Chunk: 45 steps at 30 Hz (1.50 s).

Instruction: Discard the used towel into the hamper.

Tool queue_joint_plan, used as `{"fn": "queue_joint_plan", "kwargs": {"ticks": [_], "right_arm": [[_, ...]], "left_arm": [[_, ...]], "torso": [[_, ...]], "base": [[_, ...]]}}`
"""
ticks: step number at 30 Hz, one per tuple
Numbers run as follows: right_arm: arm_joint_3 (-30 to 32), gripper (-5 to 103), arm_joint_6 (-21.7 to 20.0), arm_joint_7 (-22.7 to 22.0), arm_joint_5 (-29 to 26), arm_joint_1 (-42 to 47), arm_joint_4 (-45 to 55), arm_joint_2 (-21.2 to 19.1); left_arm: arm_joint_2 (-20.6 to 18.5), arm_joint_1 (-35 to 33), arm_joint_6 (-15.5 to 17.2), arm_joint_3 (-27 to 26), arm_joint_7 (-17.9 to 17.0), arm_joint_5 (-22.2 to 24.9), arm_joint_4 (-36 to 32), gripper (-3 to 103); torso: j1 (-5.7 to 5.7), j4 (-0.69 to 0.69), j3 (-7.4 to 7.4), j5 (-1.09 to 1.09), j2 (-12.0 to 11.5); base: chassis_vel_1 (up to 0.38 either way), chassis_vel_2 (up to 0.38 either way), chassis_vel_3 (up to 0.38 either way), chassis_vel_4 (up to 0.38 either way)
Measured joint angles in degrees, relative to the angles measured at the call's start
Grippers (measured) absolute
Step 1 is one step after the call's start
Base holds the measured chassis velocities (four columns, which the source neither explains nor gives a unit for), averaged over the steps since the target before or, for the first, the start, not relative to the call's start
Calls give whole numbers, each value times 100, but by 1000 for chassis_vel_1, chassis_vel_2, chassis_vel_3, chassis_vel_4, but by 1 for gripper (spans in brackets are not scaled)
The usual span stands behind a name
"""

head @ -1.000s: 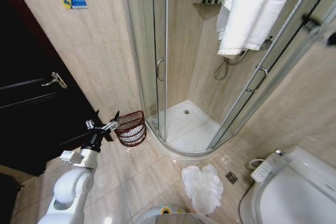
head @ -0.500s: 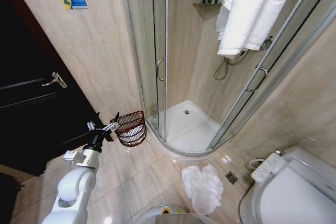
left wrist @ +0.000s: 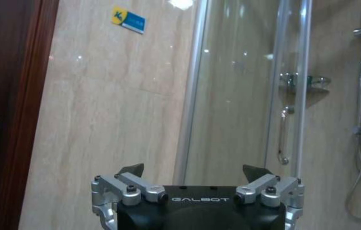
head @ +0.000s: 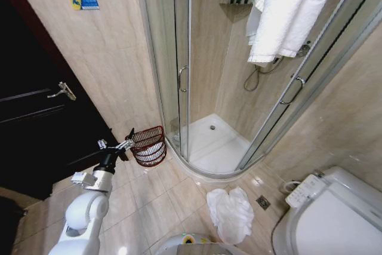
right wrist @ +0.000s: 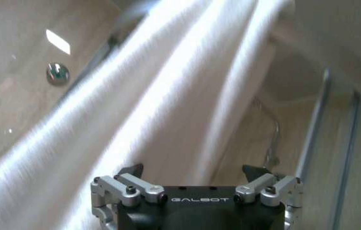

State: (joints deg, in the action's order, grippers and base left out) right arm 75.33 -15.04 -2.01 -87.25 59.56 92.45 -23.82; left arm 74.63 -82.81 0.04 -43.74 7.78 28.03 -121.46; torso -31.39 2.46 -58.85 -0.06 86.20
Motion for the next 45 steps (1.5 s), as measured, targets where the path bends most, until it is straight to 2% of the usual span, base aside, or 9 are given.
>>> {"fn": "queue_joint_plan", "kwargs": {"ticks": [5, 10, 13, 18, 32, 33, 42, 44, 45], "right_arm": [[5, 100, -158, -53, -270, -211, 124, 24], [161, 100, -160, -35, -1043, -218, -6, -176], [209, 100, -72, -34, -1908, -38, -240, -522], [196, 100, -5, 5, -2489, 289, -766, -1026], [497, 101, -44, -2, -3495, 1105, -1837, -2082], [505, 94, -36, 21, -3504, 1177, -1927, -2207], [489, 71, -17, -90, -3500, 1282, -2070, -2564], [477, 71, -17, -119, -3497, 1274, -2071, -2579], [462, 62, -17, -153, -3485, 1254, -2058, -2580]], "left_arm": [[38, 121, 5, 69, -7, 27, 172, 100], [90, 96, 8, 86, -7, 59, 197, 100], [107, 5, 0, 25, -10, 122, 195, 100], [80, -44, -19, -27, -20, 196, 155, 100], [-10, -38, 22, 20, -69, 407, 158, 100], [-25, -45, 3, 3, -69, 442, 179, 100], [68, -233, -206, -94, -78, 517, 183, 100], [69, -268, -240, -94, -77, 512, 182, 100], [69, -315, -283, -94, -74, 501, 176, 100]], "torso": [[0, -2, 0, 9, 0], [0, -2, 0, 5, 0], [1, -1, 0, 2, 0], [1, -1, 0, 6, -1], [0, 0, -1, 5, -2], [0, 0, 0, 1, -2], [0, -1, 0, 5, -1], [0, 0, 0, 5, -1], [0, -1, 0, 6, -2]], "base": [[0, 0, 0, 0], [0, 0, 0, 0], [0, 0, 0, 0], [0, 0, 0, 0], [0, 0, 0, 0], [0, 0, 0, 0], [0, 0, 0, 0], [0, 0, 0, 0], [0, 0, 0, 0]]}}
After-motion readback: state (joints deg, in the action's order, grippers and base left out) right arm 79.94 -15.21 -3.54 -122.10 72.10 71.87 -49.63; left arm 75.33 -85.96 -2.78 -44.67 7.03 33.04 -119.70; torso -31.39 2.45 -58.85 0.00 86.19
